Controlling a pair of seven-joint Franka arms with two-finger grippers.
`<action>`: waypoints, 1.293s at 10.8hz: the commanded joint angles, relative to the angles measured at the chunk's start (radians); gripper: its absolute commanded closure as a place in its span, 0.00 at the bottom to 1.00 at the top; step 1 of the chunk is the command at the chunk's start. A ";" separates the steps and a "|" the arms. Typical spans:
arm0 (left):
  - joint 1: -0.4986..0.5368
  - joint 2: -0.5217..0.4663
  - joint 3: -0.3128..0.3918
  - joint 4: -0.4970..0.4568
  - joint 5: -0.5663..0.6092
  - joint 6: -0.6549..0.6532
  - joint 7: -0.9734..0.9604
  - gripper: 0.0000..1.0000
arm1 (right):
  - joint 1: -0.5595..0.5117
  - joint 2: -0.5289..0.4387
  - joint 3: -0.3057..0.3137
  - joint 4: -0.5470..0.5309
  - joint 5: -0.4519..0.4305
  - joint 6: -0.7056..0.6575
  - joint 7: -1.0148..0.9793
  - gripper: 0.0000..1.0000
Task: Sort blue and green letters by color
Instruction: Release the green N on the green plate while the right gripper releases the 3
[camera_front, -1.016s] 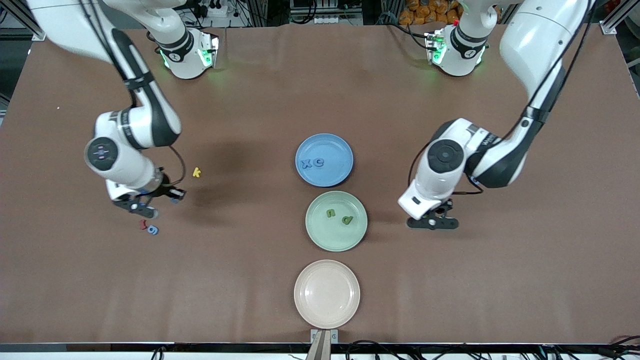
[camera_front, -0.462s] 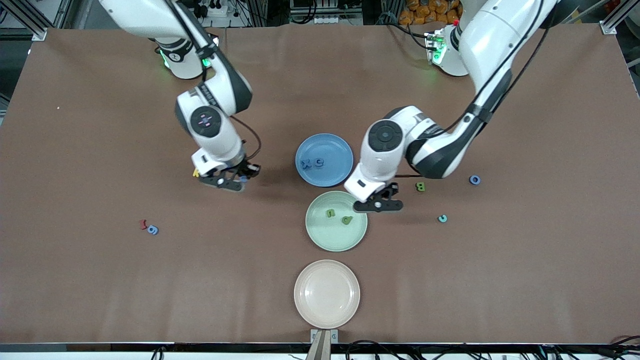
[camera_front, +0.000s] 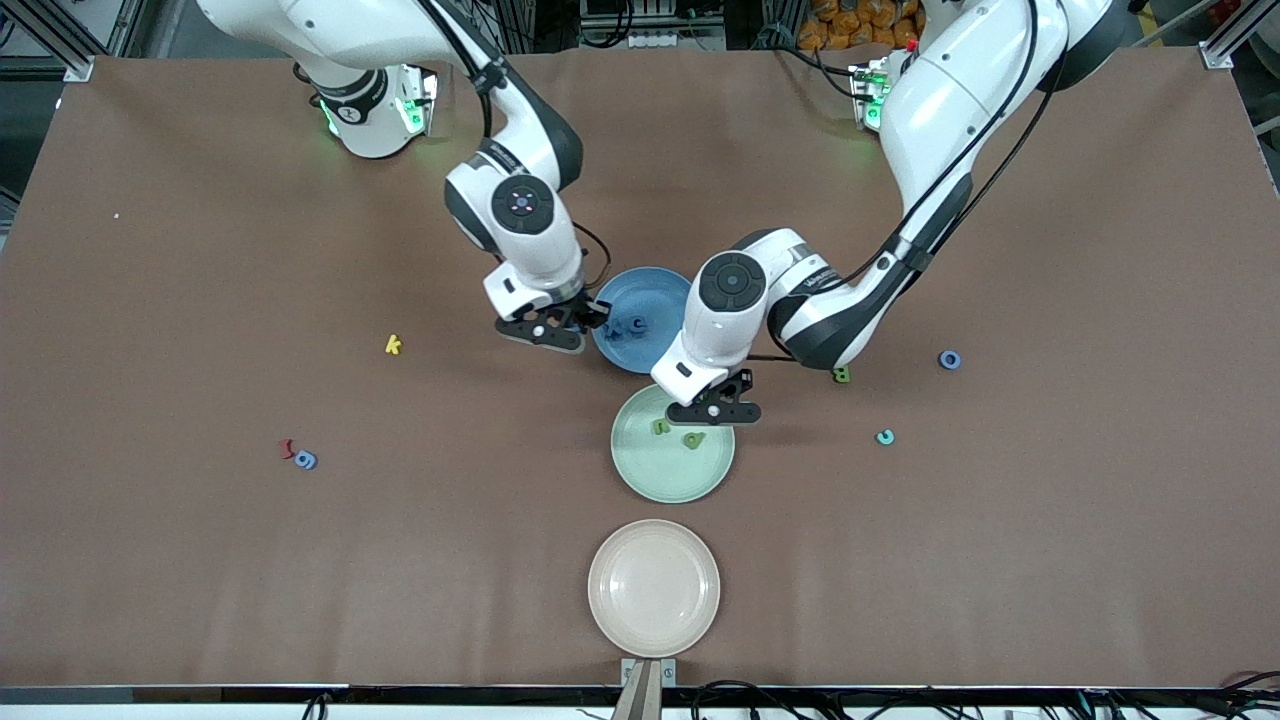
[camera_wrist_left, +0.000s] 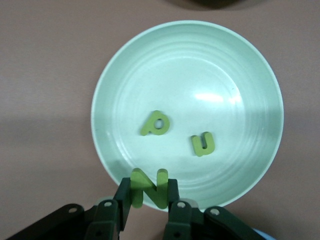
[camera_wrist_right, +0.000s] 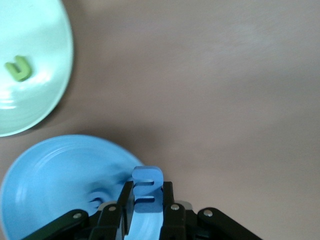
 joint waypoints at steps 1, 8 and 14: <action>-0.075 0.052 0.066 0.059 -0.015 0.051 -0.014 1.00 | 0.038 0.130 0.015 0.141 -0.001 0.000 0.096 1.00; -0.094 0.031 0.098 0.090 -0.014 0.012 -0.049 0.00 | 0.038 0.167 0.102 0.152 0.005 -0.011 0.231 0.00; 0.069 -0.053 0.077 0.031 -0.012 -0.159 0.118 0.00 | -0.087 0.113 0.086 0.145 -0.013 -0.141 0.168 0.00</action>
